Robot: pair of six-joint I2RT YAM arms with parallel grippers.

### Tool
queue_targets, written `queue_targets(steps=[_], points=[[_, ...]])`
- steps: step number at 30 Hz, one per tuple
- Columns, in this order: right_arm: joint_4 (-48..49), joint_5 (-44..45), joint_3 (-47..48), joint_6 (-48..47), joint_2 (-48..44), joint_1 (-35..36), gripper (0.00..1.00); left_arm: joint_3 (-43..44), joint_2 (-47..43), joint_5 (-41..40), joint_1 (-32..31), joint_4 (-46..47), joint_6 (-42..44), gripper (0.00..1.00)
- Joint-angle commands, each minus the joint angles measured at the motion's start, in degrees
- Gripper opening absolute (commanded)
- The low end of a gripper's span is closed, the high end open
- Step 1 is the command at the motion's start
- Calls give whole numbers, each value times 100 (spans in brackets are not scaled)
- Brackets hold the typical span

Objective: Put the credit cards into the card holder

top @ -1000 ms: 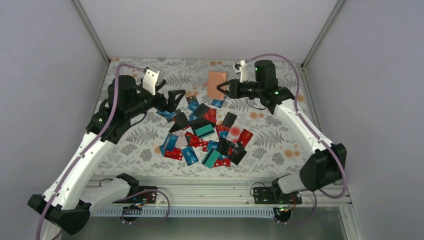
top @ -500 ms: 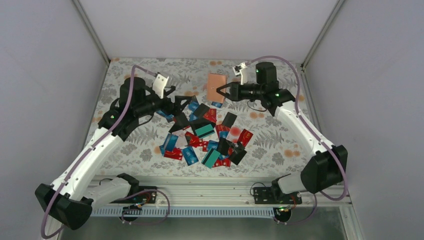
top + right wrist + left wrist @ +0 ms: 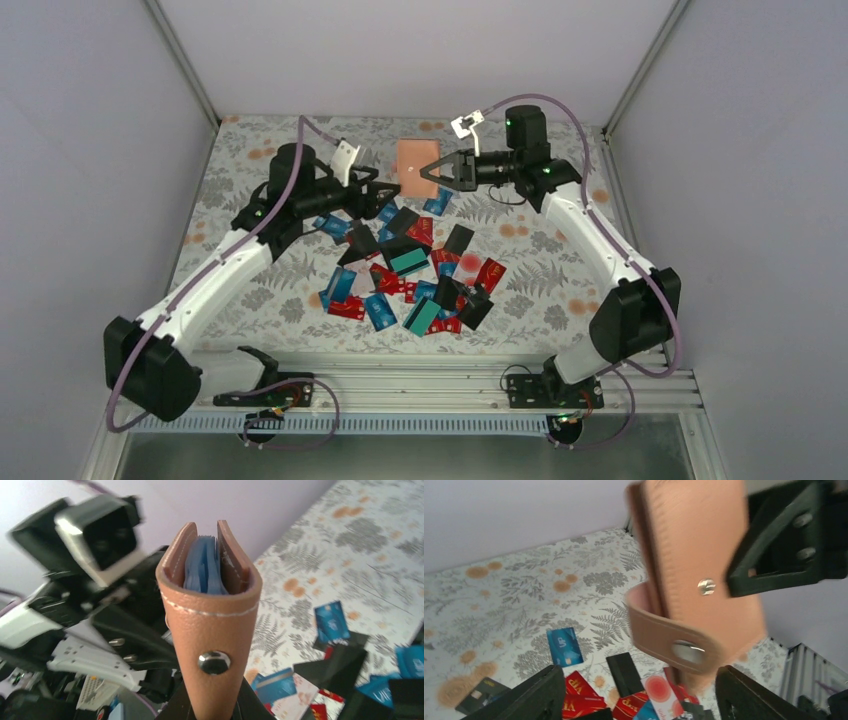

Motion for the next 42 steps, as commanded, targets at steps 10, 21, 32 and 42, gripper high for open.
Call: queue_targets(steps=[10, 21, 32, 42], points=[[-359, -1969, 679, -1237, 179, -207, 4, 800, 144, 835, 340, 120, 19, 54], [-393, -2511, 675, -1430, 205, -205, 4, 916, 115, 1802, 379, -23, 195, 54], [-579, -2798, 780, -1647, 247, -158, 4, 1119, 320, 2305, 374, 15, 242, 49], [-947, -2852, 965, -2003, 401, -35, 4, 1300, 568, 2733, 351, -4, 196, 46]])
